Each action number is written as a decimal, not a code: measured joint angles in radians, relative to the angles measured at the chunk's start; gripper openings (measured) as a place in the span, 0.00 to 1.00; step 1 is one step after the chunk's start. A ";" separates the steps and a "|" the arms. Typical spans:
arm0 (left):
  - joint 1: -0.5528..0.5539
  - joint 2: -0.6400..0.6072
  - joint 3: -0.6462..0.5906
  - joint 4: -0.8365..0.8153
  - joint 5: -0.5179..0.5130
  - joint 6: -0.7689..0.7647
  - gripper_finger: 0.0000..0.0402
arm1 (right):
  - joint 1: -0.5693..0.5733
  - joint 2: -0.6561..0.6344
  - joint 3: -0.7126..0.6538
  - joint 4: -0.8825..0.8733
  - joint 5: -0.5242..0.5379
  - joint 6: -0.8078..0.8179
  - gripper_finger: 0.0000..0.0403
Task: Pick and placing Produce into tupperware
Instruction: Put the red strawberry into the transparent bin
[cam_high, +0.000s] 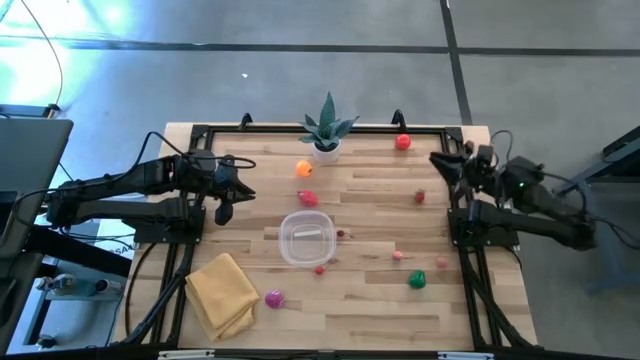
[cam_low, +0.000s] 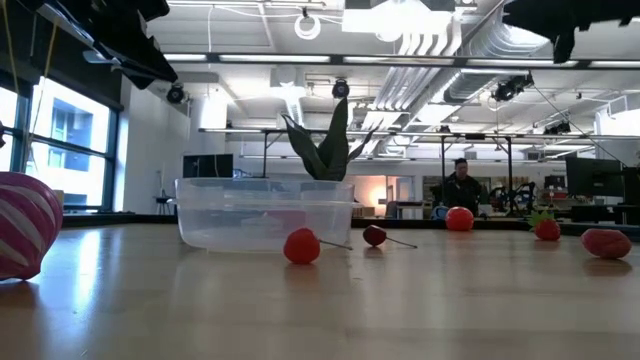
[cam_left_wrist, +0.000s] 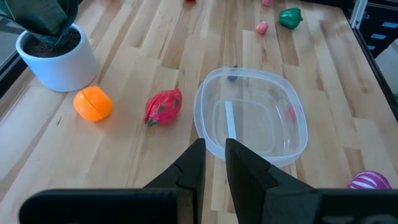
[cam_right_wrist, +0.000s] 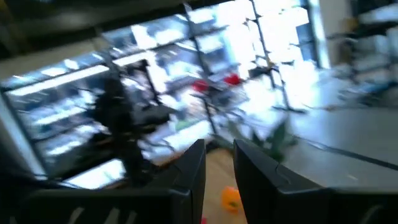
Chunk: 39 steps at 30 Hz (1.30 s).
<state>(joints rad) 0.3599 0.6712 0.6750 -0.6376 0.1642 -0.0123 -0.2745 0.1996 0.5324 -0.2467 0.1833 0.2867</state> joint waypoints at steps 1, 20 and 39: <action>0.000 0.000 0.000 0.000 0.000 0.000 0.13 | 0.000 0.032 0.043 -0.048 0.039 0.005 0.18; 0.000 0.000 0.000 0.000 0.000 0.000 0.13 | 0.000 0.647 0.302 -0.813 0.085 0.819 0.52; 0.000 0.000 0.000 0.000 0.000 0.000 0.13 | -0.089 0.886 0.301 -0.980 -0.031 0.874 0.48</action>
<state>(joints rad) 0.3599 0.6708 0.6754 -0.6376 0.1643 -0.0120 -0.3633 1.0853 0.8330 -1.2266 0.1524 1.1612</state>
